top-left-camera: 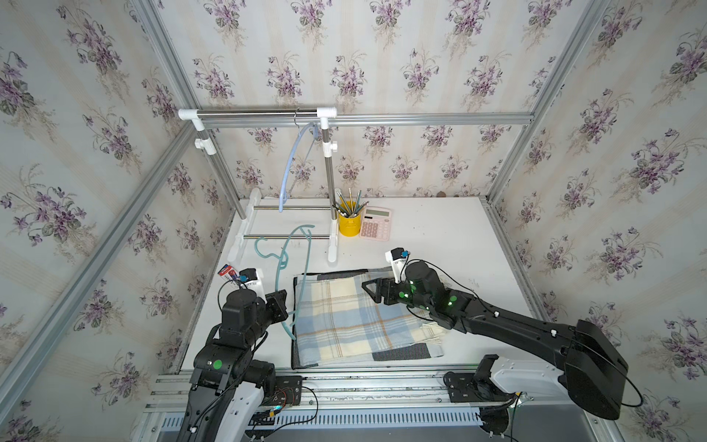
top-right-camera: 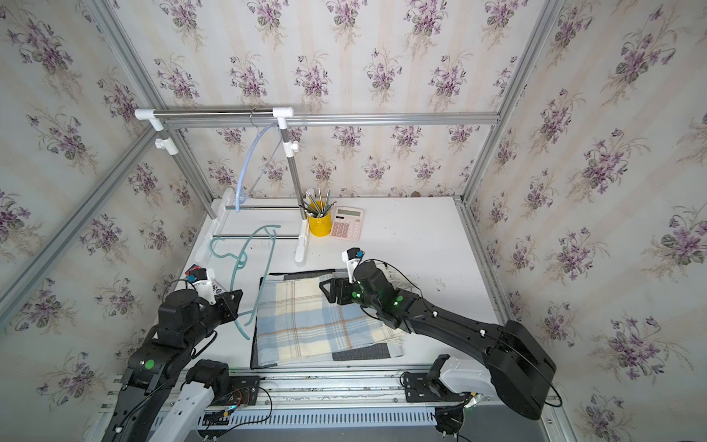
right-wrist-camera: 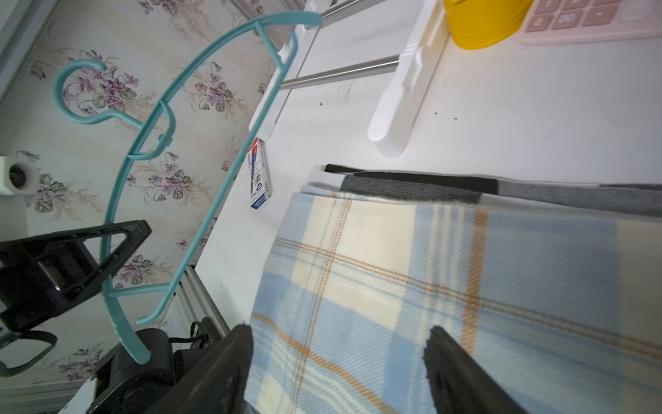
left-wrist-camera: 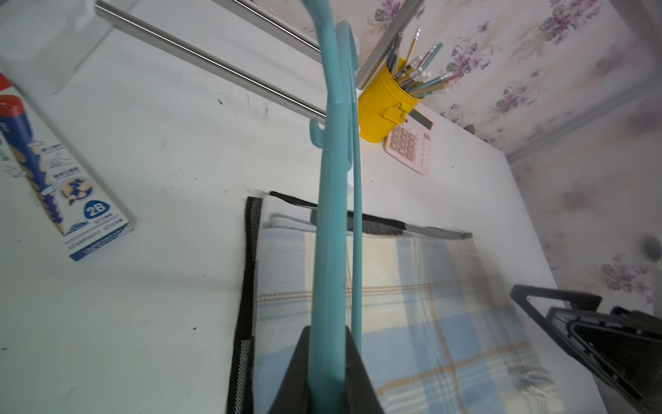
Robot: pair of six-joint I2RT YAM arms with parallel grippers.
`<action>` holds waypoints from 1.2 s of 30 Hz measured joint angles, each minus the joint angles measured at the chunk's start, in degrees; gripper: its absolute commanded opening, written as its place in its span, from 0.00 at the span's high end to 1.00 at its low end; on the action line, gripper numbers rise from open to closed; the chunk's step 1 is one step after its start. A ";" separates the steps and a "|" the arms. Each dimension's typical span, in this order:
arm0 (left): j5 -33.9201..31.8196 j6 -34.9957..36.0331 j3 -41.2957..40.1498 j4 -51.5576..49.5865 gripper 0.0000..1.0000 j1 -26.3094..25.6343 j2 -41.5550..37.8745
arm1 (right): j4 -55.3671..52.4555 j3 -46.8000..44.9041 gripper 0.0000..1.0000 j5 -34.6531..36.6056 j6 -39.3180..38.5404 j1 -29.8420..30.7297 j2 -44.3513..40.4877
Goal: Hang the scarf on the hanger
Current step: Pick up the hanger from the clothesline.
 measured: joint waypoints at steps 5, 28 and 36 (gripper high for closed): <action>-4.17 -1.36 -2.78 0.39 1.00 -9.11 -1.27 | -4.09 13.84 0.18 0.37 -0.26 6.32 5.46; -9.14 2.51 -8.85 5.62 1.00 -15.63 -2.29 | -18.62 60.54 0.39 -5.62 0.57 8.35 39.36; -7.89 3.41 -8.98 6.84 1.00 -15.65 -2.16 | -21.53 69.07 0.48 -5.75 0.11 8.39 46.12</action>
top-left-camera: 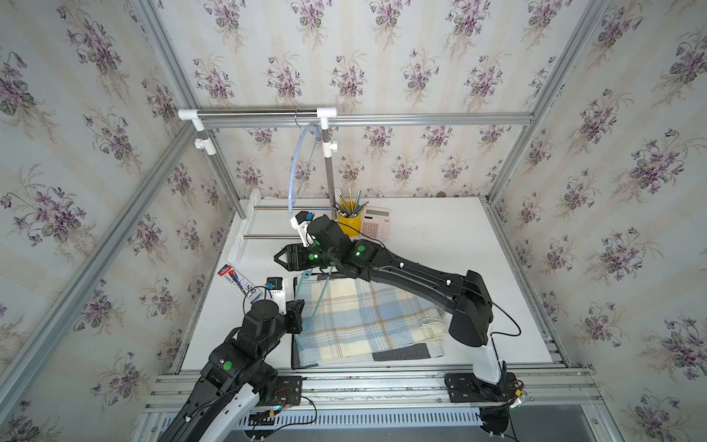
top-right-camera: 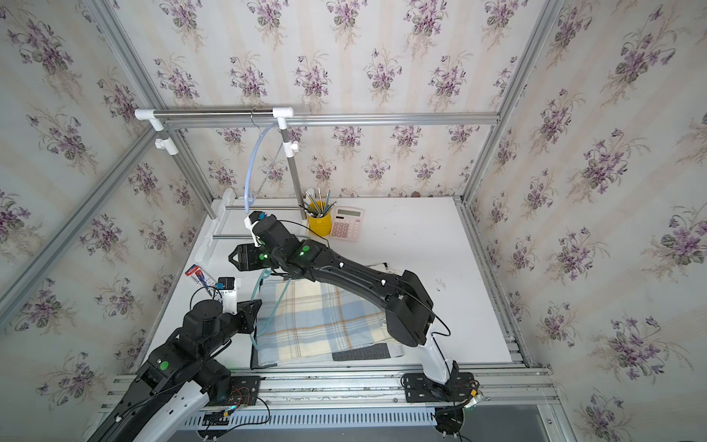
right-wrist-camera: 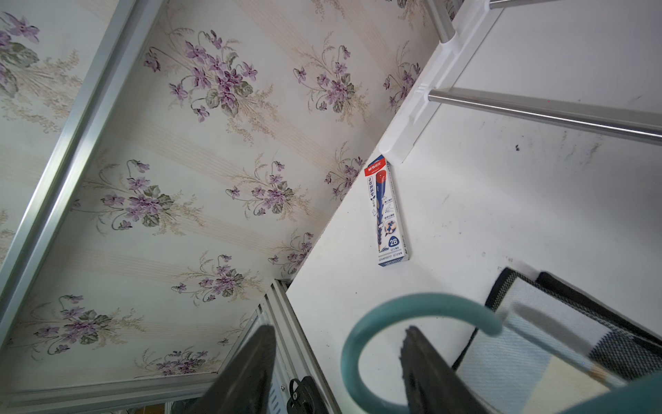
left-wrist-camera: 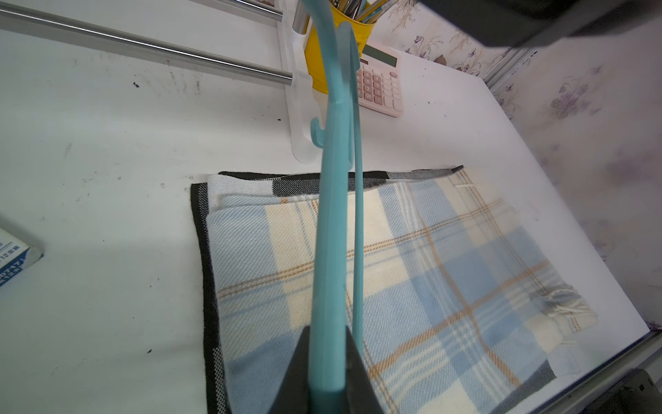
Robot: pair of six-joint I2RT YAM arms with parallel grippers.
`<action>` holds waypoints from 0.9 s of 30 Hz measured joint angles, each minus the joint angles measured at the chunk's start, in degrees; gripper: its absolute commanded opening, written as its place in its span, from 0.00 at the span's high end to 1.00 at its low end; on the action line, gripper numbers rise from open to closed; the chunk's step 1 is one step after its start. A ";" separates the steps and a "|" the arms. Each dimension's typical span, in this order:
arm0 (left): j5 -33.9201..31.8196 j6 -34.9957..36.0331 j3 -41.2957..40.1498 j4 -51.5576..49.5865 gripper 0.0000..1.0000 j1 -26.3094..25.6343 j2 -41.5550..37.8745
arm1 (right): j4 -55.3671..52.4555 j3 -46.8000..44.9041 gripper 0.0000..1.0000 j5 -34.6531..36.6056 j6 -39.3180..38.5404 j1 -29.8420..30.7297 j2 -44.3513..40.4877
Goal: Hang the scarf on the hanger
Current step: Pick up the hanger from the clothesline.
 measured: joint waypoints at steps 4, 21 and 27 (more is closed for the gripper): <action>0.26 0.39 -0.17 0.04 1.00 -0.07 0.24 | -1.14 2.19 0.74 -0.02 -0.33 -0.11 2.01; 11.34 -6.05 -0.63 4.66 0.25 -0.26 -3.26 | 8.48 -25.46 1.00 -4.66 -2.34 -1.99 -20.55; 10.58 -11.69 -1.97 2.73 0.23 -0.17 -7.96 | 19.10 -50.75 1.00 -11.41 -3.74 -6.88 -33.05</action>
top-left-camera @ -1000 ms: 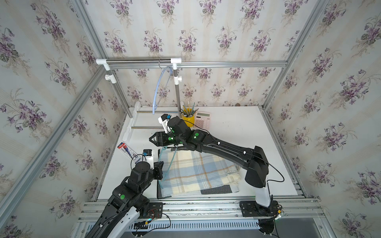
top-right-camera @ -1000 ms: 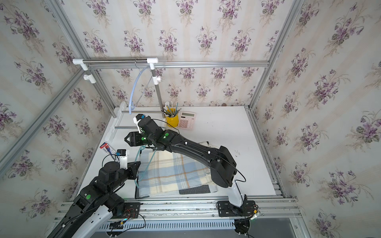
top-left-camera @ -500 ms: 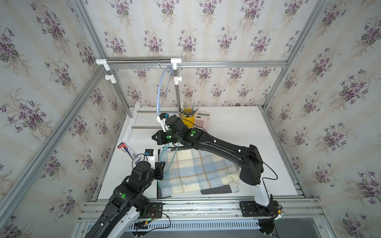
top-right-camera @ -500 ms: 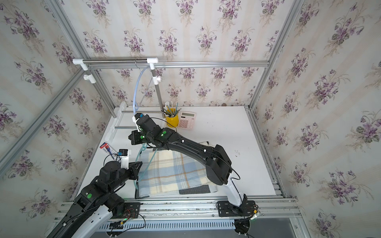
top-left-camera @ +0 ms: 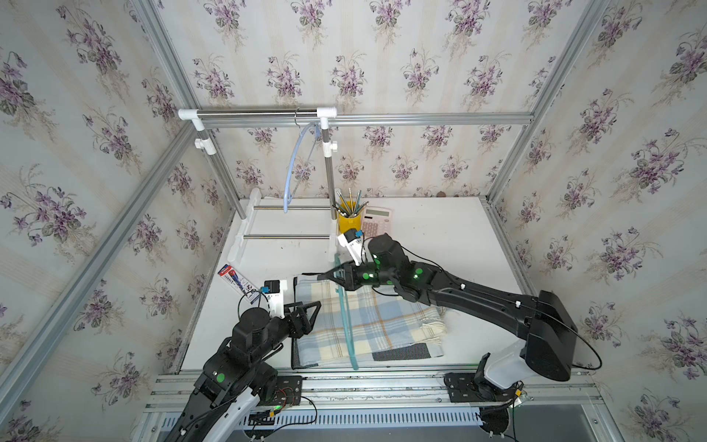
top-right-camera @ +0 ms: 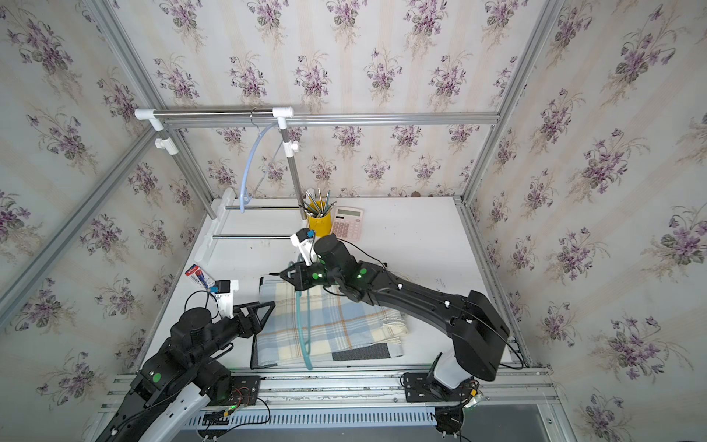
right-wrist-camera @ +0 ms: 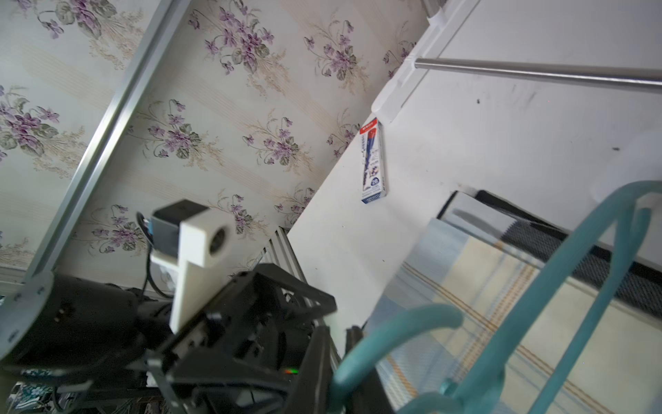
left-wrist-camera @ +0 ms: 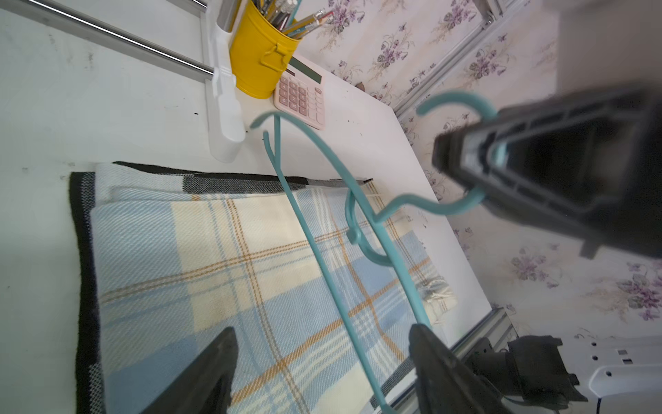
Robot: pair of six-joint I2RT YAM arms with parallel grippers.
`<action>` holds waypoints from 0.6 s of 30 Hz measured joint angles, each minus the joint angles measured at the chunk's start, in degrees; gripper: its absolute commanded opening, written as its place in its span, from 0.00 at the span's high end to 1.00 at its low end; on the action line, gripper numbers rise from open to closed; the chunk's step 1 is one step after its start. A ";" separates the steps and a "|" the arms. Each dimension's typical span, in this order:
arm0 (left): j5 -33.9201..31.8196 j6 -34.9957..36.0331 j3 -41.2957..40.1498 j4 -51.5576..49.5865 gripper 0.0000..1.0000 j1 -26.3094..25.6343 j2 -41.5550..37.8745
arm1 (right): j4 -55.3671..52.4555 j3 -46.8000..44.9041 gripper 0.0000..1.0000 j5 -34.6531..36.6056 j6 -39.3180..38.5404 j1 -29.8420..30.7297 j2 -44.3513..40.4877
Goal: Hang the scarf on the hanger
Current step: Pick up the hanger from the clothesline.
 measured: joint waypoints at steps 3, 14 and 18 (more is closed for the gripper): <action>-0.83 -1.73 -1.57 -1.64 0.25 0.00 0.11 | 4.87 -8.46 1.00 -4.48 -1.18 -1.44 -4.04; -9.05 -6.78 -5.73 -3.08 0.32 0.00 12.24 | 19.23 -20.02 1.00 -12.61 -3.52 -5.25 -7.89; -11.56 -7.23 -6.93 -2.54 0.37 0.00 18.73 | 21.94 -21.57 1.00 -13.51 -3.50 -6.38 -8.04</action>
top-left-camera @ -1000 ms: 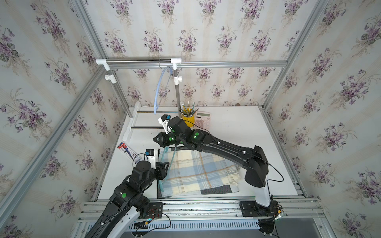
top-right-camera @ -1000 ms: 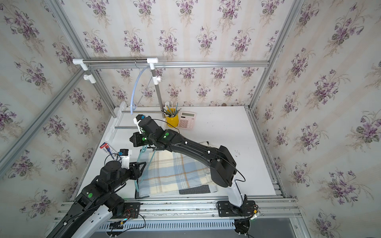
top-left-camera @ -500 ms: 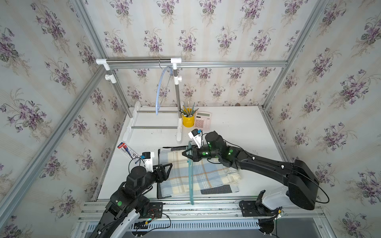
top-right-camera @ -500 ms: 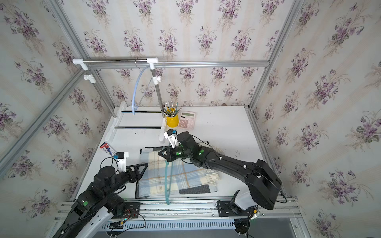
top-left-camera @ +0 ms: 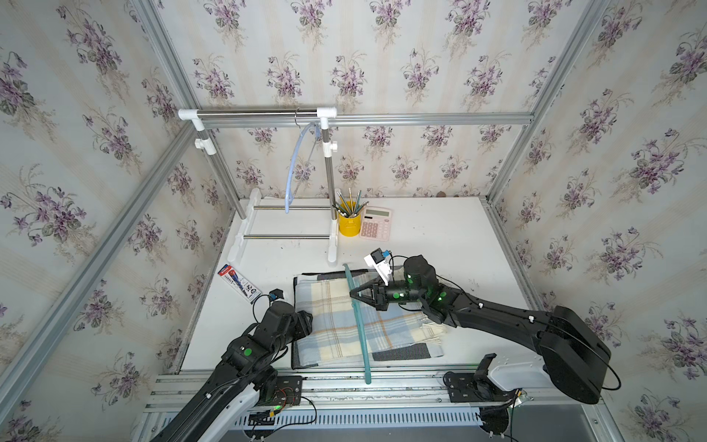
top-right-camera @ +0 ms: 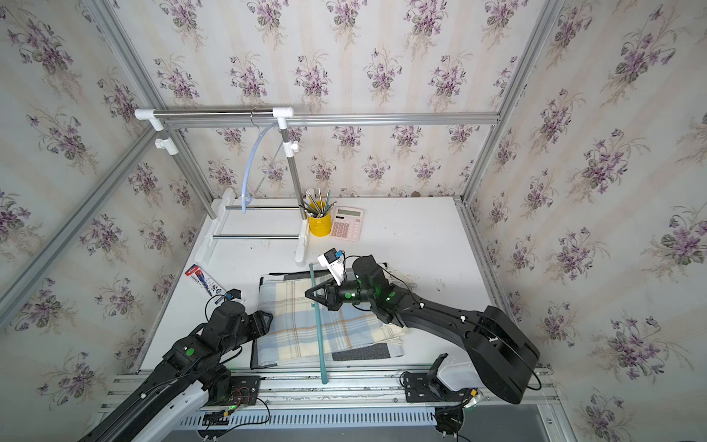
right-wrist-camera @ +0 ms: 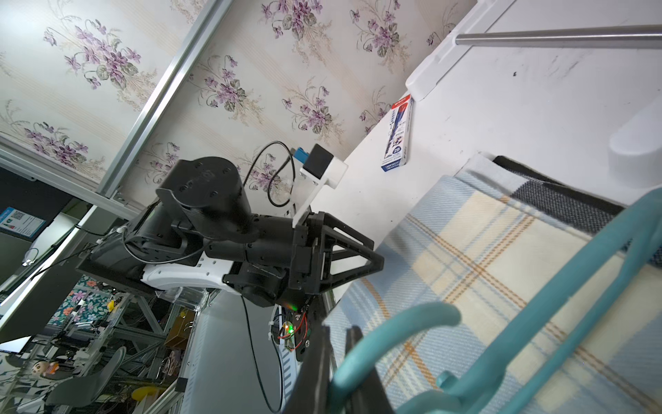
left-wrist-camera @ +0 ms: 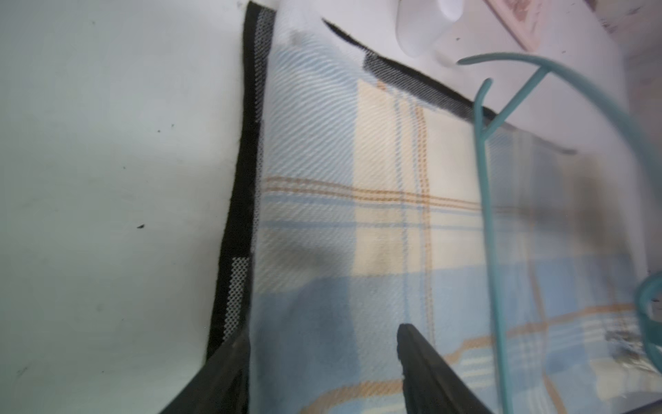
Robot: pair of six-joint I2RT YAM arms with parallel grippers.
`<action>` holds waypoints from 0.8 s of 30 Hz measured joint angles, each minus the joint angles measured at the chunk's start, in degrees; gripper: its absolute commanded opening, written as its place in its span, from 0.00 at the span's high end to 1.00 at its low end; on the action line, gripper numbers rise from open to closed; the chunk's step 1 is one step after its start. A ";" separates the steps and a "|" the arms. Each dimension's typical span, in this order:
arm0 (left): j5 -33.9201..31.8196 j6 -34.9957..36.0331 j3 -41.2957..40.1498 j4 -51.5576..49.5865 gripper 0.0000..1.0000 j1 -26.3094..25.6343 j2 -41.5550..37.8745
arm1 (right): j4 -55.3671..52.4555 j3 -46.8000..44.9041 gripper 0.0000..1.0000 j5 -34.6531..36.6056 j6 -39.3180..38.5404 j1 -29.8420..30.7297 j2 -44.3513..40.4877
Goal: Hang the scarf on the hanger
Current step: Pick up the hanger from the clothesline, then hang the scarf on the hanger.
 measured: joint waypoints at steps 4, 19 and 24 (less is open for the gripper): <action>-1.68 -0.17 -0.07 1.36 0.42 0.00 5.38 | 3.08 -2.54 1.00 -1.68 0.59 -1.90 0.15; 0.92 4.76 4.96 6.27 1.00 0.11 11.78 | 12.59 -9.42 1.00 -6.95 2.93 -7.02 0.48; 14.84 7.04 4.09 20.68 1.00 -1.36 14.34 | 16.57 -13.77 1.00 -8.92 4.85 -11.23 -0.59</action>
